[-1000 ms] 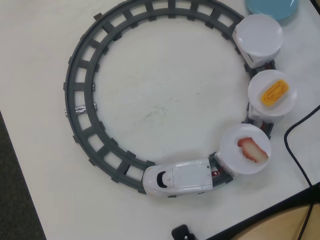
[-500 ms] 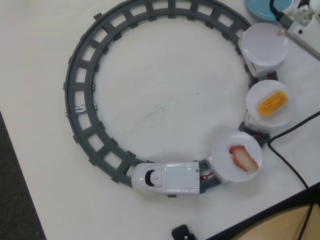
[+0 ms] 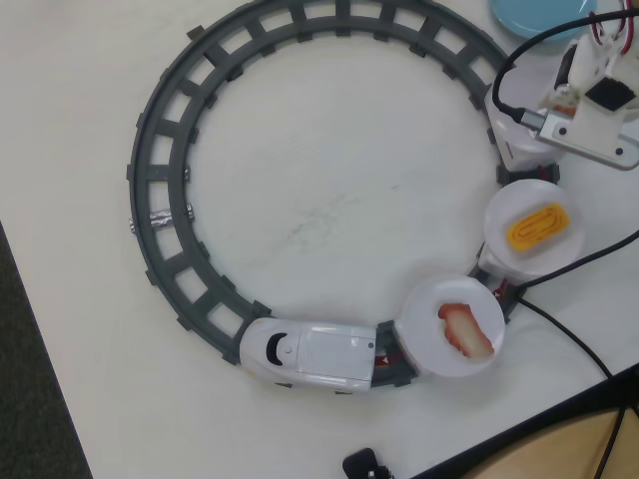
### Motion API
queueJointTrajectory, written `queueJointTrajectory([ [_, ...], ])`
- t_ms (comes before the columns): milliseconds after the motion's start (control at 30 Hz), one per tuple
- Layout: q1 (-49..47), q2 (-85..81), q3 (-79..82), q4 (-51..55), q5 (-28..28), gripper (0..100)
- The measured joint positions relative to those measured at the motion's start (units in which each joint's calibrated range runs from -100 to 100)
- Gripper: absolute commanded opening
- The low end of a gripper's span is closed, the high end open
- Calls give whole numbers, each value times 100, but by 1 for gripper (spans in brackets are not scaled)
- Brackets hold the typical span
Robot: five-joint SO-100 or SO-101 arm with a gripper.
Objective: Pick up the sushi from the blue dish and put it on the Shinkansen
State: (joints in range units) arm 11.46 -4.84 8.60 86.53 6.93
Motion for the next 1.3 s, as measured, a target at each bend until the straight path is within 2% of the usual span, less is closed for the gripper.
queueJointTrajectory([
  [200,-63,-488,1072,-779,5,2],
  [700,-189,-808,1792,-1172,89,3],
  [767,-284,-808,1873,-1216,94,6],
  [1033,-488,-825,1873,-1225,94,30],
  [1133,-473,-1002,1873,-1225,94,34],
  [1300,-473,-1802,1711,-1059,78,35],
])
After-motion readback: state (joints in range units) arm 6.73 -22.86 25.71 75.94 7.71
